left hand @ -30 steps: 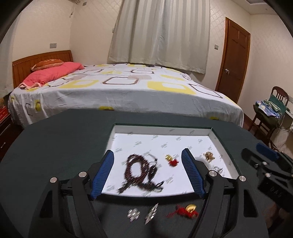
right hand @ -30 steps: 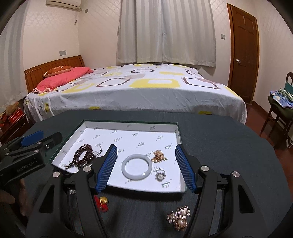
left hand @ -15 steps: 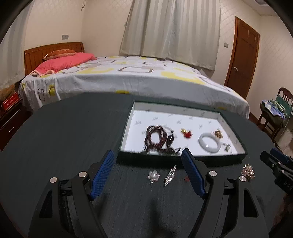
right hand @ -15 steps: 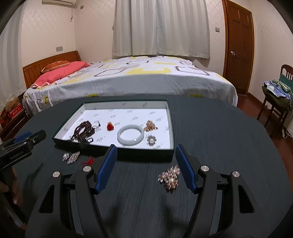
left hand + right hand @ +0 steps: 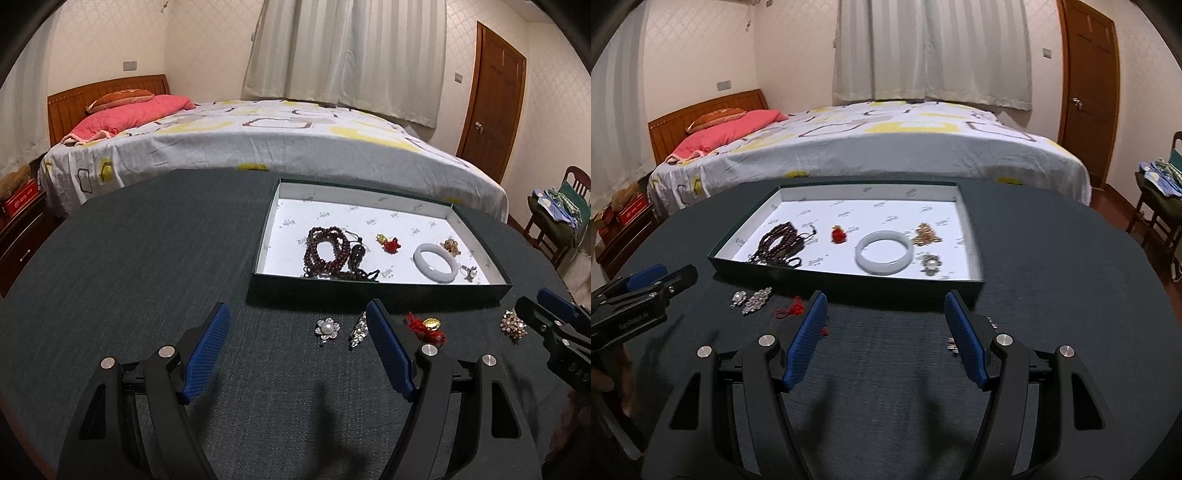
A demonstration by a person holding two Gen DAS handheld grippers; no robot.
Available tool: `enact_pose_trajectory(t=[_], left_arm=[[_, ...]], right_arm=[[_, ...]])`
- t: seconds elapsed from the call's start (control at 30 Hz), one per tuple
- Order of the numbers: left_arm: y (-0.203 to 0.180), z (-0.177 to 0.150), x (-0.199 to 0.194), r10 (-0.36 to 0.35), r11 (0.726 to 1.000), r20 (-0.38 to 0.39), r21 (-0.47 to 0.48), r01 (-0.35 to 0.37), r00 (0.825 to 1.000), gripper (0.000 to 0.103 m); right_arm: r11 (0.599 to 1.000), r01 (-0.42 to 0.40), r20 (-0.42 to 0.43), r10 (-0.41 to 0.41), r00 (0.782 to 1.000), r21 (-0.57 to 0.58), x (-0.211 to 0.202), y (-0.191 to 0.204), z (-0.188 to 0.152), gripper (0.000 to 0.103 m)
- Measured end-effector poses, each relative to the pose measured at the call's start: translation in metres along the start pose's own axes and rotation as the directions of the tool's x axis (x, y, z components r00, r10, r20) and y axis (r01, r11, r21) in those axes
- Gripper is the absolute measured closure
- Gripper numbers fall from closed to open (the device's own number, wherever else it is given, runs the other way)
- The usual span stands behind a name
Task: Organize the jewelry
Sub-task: 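Grasp the red knotted tassel charm with the right tool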
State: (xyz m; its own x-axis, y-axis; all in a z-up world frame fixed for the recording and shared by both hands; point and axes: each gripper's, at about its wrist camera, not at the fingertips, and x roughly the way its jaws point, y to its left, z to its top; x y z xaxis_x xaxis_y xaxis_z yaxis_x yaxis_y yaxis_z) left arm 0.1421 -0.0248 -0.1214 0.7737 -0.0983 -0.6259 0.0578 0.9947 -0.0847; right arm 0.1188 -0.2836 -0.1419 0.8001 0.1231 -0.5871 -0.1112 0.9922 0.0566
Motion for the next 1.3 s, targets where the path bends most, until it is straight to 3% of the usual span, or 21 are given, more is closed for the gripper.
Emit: enact_pose_trajectory(t=[0.4,0.83,1.0,1.07,1.2,1.3], left_arm=[[0.022,0.000,0.012,0.023,0.999,-0.029,-0.025,-0.024,0.999,0.029],[0.023,-0.005,0.020,0.009,0.999,-0.064,-0.032,-0.011,0.998,0.030],[0.021,-0.006,0.021,0.002,1.000,-0.069,-0.030,-0.004,0.998,0.030],[0.020,-0.007,0.021,-0.004,1.000,-0.072,-0.028,0.002,0.997,0.030],[0.016,-0.007,0.021,-0.012,1.000,-0.074,-0.021,0.010,0.997,0.030],[0.011,-0.008,0.021,-0.020,1.000,-0.075,-0.016,0.019,0.997,0.030]], right_arm=[[0.996,-0.077,-0.110,0.071,0.991,-0.054,0.051,0.040,0.005,0.039],[0.993,-0.080,-0.227,0.060,0.972,-0.081,0.085,0.054,-0.004,0.040],[0.992,-0.064,-0.243,0.037,0.969,-0.104,0.087,0.053,-0.006,0.060],[0.992,-0.064,-0.240,0.037,0.970,-0.106,0.086,0.051,-0.006,0.075],[0.992,-0.075,-0.235,0.050,0.971,-0.097,0.084,0.047,-0.006,0.077],[0.993,-0.070,-0.208,0.049,0.977,-0.096,0.076,0.044,-0.003,0.085]])
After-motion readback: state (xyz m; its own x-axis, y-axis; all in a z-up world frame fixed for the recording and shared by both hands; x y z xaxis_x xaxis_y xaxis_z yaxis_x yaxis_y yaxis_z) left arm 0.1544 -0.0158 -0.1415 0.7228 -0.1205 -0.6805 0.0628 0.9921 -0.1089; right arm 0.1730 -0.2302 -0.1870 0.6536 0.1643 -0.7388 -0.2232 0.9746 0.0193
